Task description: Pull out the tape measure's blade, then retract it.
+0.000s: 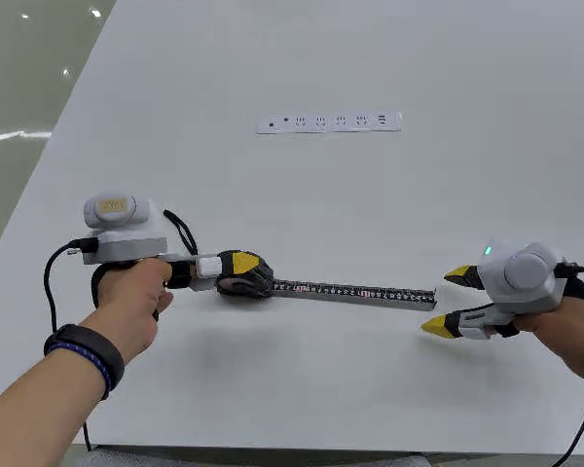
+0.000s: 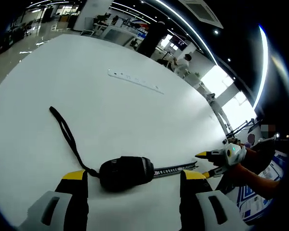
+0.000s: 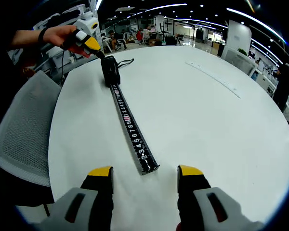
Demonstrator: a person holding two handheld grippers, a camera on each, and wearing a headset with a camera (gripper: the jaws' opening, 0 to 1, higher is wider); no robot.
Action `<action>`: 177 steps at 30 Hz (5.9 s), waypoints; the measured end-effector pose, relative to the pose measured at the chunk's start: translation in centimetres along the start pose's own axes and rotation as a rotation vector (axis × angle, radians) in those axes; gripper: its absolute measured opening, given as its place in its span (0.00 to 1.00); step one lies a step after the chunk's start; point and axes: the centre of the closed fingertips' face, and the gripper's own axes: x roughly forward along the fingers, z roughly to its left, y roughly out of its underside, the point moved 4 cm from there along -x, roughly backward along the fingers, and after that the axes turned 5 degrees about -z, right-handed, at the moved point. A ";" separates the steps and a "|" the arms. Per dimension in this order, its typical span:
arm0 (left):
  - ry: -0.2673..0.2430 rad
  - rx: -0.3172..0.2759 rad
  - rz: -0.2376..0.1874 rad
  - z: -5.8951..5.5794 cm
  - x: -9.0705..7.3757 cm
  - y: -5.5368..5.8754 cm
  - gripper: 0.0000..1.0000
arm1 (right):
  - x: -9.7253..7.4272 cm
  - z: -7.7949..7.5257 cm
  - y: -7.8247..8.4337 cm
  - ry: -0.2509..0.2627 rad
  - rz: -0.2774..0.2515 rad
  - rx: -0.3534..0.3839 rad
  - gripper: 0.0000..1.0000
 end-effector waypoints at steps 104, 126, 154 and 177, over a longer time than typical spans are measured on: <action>-0.308 0.211 0.214 0.2 5.5 1.5 0.59 | 3.9 1.7 -2.3 -0.178 0.035 -0.324 0.15; -0.307 0.213 0.214 0.1 5.6 1.5 0.59 | 5.2 2.5 -3.4 -0.185 0.014 -0.342 0.15; -0.303 0.207 0.209 0.1 5.6 1.5 0.60 | 6.0 3.1 -3.9 -0.195 -0.008 -0.315 0.15; -0.292 0.202 0.267 0.3 6.0 1.4 0.62 | 6.3 3.3 -3.7 -0.208 -0.036 -0.266 0.15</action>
